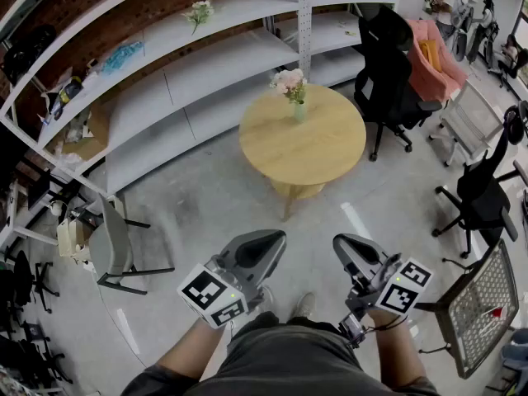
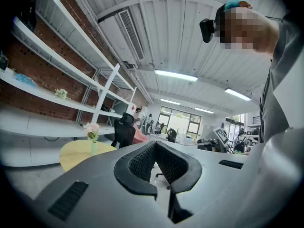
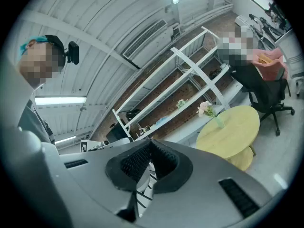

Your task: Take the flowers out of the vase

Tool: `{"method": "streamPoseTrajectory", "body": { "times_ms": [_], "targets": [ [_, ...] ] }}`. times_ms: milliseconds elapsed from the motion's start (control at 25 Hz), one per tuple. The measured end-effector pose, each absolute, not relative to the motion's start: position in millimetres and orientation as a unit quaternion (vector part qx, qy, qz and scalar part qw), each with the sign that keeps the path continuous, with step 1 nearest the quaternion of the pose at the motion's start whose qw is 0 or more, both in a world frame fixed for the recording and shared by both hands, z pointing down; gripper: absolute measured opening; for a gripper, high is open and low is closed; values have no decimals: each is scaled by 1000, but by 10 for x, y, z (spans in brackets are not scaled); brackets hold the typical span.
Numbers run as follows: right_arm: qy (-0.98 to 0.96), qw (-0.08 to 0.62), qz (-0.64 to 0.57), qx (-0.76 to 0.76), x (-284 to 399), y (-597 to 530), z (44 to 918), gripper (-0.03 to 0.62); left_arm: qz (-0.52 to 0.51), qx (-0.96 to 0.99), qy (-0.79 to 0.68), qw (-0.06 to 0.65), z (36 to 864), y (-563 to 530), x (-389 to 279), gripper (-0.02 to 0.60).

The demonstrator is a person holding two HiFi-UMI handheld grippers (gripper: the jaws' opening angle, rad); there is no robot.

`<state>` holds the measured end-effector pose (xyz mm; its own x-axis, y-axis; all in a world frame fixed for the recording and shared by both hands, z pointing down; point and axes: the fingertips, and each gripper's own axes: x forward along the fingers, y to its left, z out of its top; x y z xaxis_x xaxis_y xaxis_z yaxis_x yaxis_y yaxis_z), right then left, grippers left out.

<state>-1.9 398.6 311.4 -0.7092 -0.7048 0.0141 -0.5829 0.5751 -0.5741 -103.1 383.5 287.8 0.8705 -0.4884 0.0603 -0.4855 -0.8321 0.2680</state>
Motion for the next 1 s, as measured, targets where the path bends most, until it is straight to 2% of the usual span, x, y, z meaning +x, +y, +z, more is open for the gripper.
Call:
{"method": "streamPoseTrajectory", "body": {
  "times_ms": [560, 1000],
  "targets": [
    [891, 123, -274, -340, 410, 3952, 3067, 17, -8, 954, -270, 130, 2875, 3804, -559, 9],
    [886, 121, -292, -340, 556, 3748, 3159, 17, -6, 950, -282, 135, 2934, 3565, -540, 9]
  ]
}}
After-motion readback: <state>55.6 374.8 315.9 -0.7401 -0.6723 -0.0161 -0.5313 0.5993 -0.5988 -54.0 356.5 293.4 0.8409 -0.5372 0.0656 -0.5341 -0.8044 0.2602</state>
